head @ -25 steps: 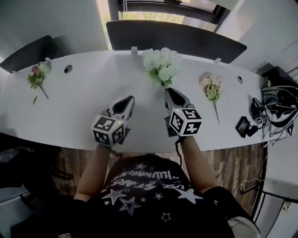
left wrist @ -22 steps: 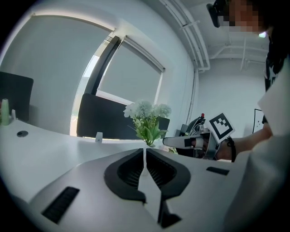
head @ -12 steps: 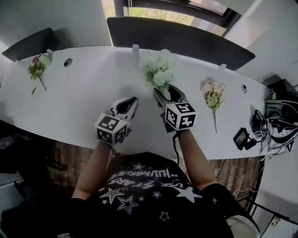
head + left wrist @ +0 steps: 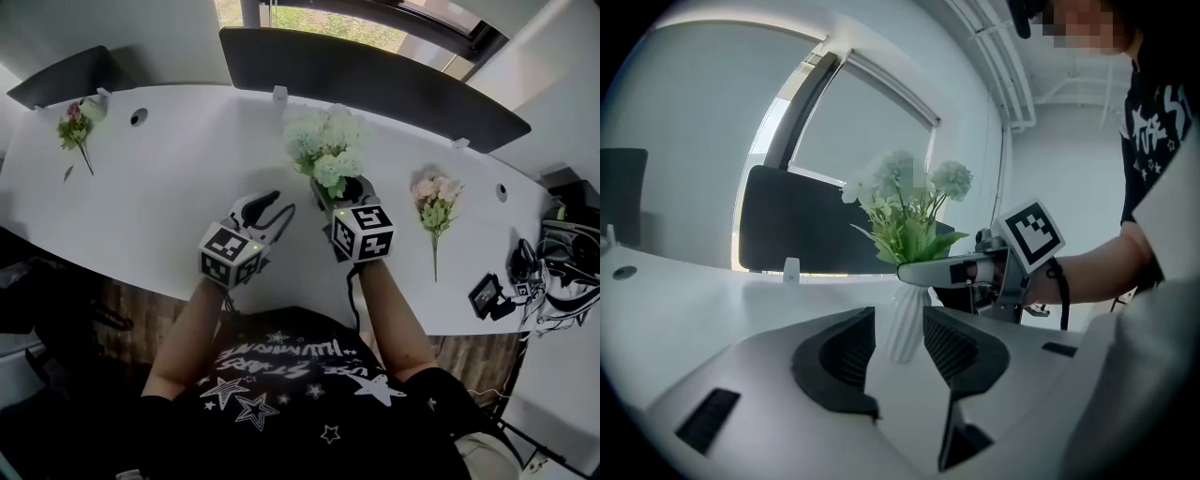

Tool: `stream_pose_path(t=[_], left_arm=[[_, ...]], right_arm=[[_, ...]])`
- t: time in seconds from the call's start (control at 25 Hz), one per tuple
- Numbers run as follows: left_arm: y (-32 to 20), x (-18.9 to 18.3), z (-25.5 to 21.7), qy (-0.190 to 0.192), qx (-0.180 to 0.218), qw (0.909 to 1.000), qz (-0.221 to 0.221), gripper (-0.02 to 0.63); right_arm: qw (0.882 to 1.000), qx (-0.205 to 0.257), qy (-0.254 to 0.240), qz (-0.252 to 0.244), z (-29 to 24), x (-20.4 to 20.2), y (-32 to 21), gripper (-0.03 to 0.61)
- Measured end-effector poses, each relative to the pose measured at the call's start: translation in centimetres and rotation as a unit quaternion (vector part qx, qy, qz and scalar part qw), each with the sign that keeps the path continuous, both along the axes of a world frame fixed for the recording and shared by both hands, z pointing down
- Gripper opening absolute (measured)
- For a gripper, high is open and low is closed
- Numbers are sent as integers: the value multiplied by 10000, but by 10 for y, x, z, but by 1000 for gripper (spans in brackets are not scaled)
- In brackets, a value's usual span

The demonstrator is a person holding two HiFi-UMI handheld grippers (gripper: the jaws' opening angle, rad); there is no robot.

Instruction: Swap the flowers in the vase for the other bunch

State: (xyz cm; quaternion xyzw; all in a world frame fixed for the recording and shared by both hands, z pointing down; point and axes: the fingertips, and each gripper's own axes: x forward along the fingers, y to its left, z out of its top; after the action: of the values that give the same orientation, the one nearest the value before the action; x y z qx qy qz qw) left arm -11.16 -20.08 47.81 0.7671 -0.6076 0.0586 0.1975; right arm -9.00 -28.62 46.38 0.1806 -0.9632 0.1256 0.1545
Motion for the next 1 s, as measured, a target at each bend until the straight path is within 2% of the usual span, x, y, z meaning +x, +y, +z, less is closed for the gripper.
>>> stream_pose_path(t=[0.24,0.6,1.0], left_arm=[[-18,2,6,-314,237,9991,181,228],[-42,25,35,-740,28,9947,714,308],[-69,31,51,-969,82,9923,766,318]], right_arm=[[9998,-91,-101,-165,-2,0,-3,118],[9980,-358,-293,-436,-5,0,-5,106],[9954,-595,-405,-638,-7,0,-7,101]])
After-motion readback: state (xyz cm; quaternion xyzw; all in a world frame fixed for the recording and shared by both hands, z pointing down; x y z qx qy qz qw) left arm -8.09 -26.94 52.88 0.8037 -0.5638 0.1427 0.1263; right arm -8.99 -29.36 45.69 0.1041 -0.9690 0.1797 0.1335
